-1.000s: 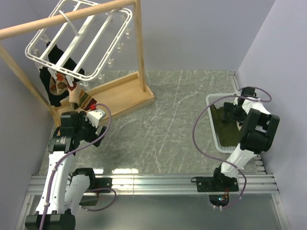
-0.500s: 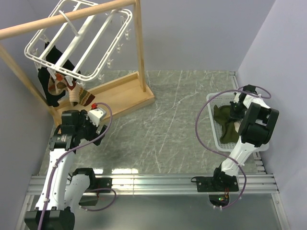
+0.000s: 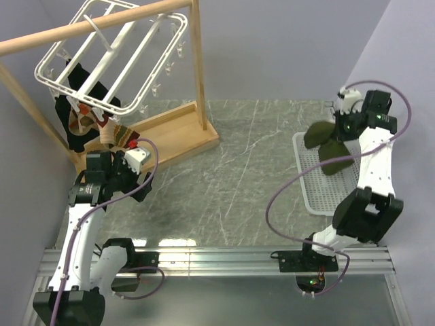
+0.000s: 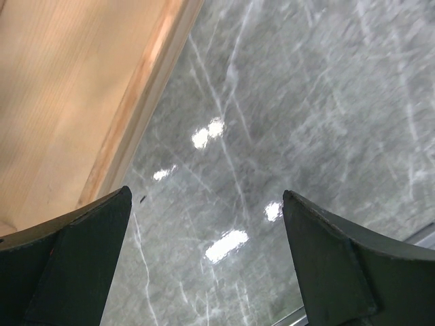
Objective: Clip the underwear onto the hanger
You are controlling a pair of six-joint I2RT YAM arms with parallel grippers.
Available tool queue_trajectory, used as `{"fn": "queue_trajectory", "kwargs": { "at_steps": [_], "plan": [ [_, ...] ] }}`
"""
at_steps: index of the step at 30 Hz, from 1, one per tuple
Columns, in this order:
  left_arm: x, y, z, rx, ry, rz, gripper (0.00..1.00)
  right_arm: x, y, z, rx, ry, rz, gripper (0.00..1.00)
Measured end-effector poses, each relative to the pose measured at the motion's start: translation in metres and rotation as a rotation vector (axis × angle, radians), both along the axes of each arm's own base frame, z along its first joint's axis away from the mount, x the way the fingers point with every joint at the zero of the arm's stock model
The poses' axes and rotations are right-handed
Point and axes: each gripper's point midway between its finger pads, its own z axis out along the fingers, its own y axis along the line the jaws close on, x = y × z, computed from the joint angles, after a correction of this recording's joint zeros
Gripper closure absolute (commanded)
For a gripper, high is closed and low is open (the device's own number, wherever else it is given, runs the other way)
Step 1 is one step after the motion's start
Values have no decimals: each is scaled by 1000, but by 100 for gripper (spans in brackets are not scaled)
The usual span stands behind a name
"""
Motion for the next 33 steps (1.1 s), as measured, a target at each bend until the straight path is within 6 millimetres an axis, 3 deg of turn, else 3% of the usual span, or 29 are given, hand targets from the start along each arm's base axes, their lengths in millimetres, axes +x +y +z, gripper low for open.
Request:
{"fn": "queue_trajectory", "kwargs": {
  "at_steps": [2,4,6,9,11,12,14,17,18,19,20,22,24,28,31,33],
  "plan": [
    [2,-3,5,-16,-2,-9,1,6,20,44,-33,-109,93,100],
    [2,-6,8,-29,7,-20,1,7,53,78,-55,-195,209,100],
    [2,-8,11,-39,15,-26,1,2,100,97,-61,-252,358,100],
    [1,-10,16,-50,19,-29,1,-14,169,102,-50,-279,575,100],
    [0,-11,19,-54,20,-30,1,-35,221,89,-40,-264,747,100],
    [0,-11,20,-55,19,-30,1,-44,237,78,-39,-241,803,100],
    [-1,-11,19,-55,23,-30,1,-66,275,45,-54,-180,937,95],
    [-4,-11,17,-56,38,-29,1,-102,312,-22,-116,-29,1087,73],
    [-4,-11,16,-56,44,-29,1,-116,323,-49,-149,37,1131,56],
    [-4,-11,15,-55,51,-30,1,-129,331,-72,-170,95,1163,14],
    [-4,-11,13,-55,59,-31,1,-140,335,-89,-187,147,1186,0],
    [-4,-11,7,-52,89,-37,1,-157,338,-112,-201,230,1211,0],
    [-4,-13,1,-46,120,-50,1,-160,334,-117,-187,256,1175,0],
    [-6,-32,-14,-22,163,-129,6,-140,319,-92,-66,194,1006,2],
    [-8,-56,-32,3,216,-204,11,-111,286,-73,33,158,793,8],
    [-7,-74,-42,11,247,-246,14,-98,258,-73,71,176,651,10]
  ]
}}
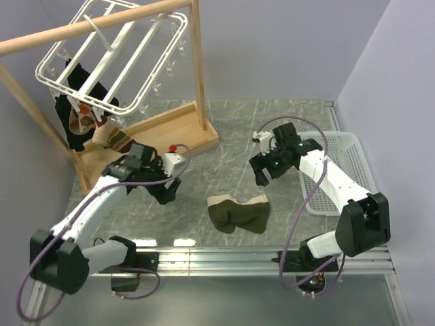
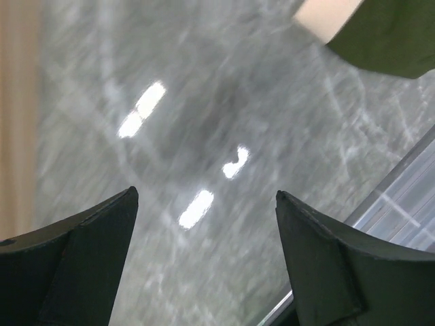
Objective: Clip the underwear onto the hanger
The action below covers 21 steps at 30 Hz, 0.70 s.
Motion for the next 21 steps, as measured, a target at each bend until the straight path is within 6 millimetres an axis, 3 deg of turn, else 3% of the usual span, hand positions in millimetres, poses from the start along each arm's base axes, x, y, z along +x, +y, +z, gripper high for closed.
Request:
{"fn": "queue_trajectory", "kwargs": {
  "at_steps": [3,9,14,21],
  "plan": [
    [2,-30,-17,-4,67,-45,23,-2,-20,-8,-15,74,-102,12],
    [-3,-80,-56,6,223,-88,35,-25,-27,-26,-72,214,-150,21],
    [-7,-102,-79,17,312,-68,34,-33,-35,-61,-149,323,-191,27],
    [1,-128,-86,-5,349,-15,32,-43,-42,-102,-222,446,-216,44]
  ]
}}
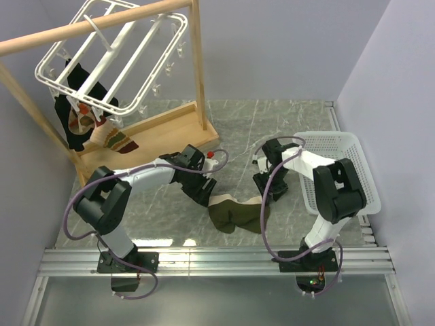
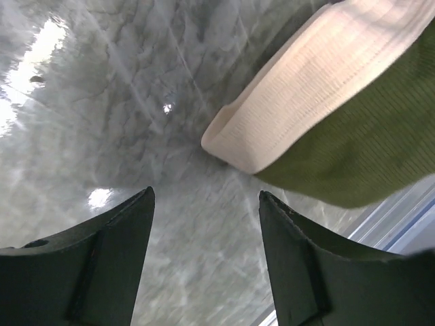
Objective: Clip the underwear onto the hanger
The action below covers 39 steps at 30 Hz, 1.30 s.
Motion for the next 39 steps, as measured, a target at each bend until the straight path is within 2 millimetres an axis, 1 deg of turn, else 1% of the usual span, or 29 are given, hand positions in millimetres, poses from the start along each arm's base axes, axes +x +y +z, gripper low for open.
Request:
{"fn": "queue_trajectory", "kwargs": {
  "at_steps": [1,2,5,9,10,11,12,13,15,17,18,20,21,23,24,27,28,29,31,33,35,37,39],
  "plan": [
    [0,-2,-2,0,14,18,33,-1,0,-4,-4,13,-3,45],
    [-1,-3,-5,3,26,36,34,0,0,-4,-5,17,-6,48],
    [-1,-7,-12,5,67,87,37,3,2,-5,0,11,-9,53],
    [3,-18,-10,-34,92,146,40,4,6,-5,19,21,-13,64],
    [4,-20,-11,-42,99,155,48,4,7,-5,25,24,-14,67],
    [4,-22,-11,-52,107,164,55,5,9,-5,30,26,-14,76],
    [5,-24,-12,-55,111,173,70,5,10,-5,39,27,-12,83],
    [5,-26,-14,-60,122,179,79,6,12,-5,49,25,-13,100],
    [4,-29,-19,-62,152,182,100,7,14,-5,65,26,-18,100],
    [5,-33,-18,-66,169,180,100,8,16,-3,84,27,-24,100],
    [8,-35,-17,-66,161,179,100,9,17,-1,95,23,-27,100],
    [14,-33,-14,-55,132,177,100,15,17,6,115,-5,-33,100],
    [16,-32,-12,-51,113,177,100,21,15,15,128,-38,-40,100],
    [25,-26,1,-38,37,181,100,34,13,37,155,-129,-47,100],
    [30,-22,12,-36,-11,184,100,43,11,53,172,-194,-48,100],
    [49,-14,63,-73,-197,196,100,65,9,107,222,-406,-40,100],
    [56,-12,87,-96,-276,205,100,69,9,126,239,-480,-32,100],
    [61,-9,104,-112,-336,210,100,72,10,143,256,-546,-22,100],
    [65,-3,138,-149,-443,221,100,71,10,167,281,-635,-4,100],
    [63,4,163,-171,-521,220,100,67,11,182,303,-688,17,100],
    [58,8,176,-184,-565,209,100,63,13,191,320,-717,35,100],
    [46,15,178,-186,-581,188,100,57,14,193,334,-727,56,100],
    [30,23,176,-182,-579,163,100,45,16,191,354,-726,86,100]
  ]
}}
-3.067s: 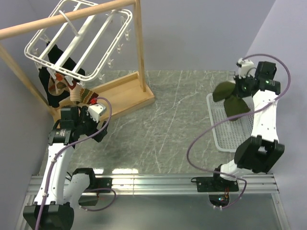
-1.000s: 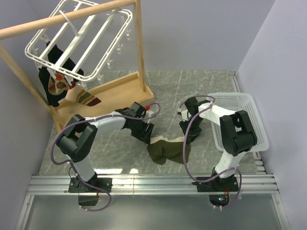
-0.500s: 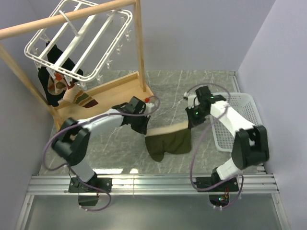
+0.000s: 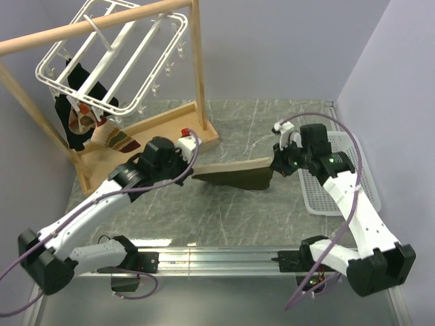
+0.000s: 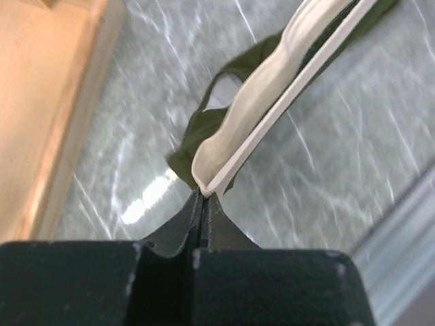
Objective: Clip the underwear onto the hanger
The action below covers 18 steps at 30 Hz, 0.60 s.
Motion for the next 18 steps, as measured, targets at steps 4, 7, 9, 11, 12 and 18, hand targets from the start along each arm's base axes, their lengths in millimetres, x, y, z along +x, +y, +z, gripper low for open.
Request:
{"fn": "queue_trajectory", "kwargs": {
  "at_steps": [4,7,9,11,12,18],
  "plan": [
    [-38,21,7,-6,-8,-48,100,-37,10,5,34,-23,125,100],
    [-59,35,35,-57,-71,-67,100,-64,17,23,83,-75,217,100],
    [-68,42,55,-74,-102,-73,100,-78,22,34,113,-109,261,100],
    [-73,46,72,-82,-128,-83,100,-87,27,39,131,-127,297,100],
    [-74,46,77,-81,-133,-89,100,-90,29,41,134,-132,311,100],
    [-58,43,23,89,2,-91,100,-54,45,-7,32,30,277,100]
  ]
}}
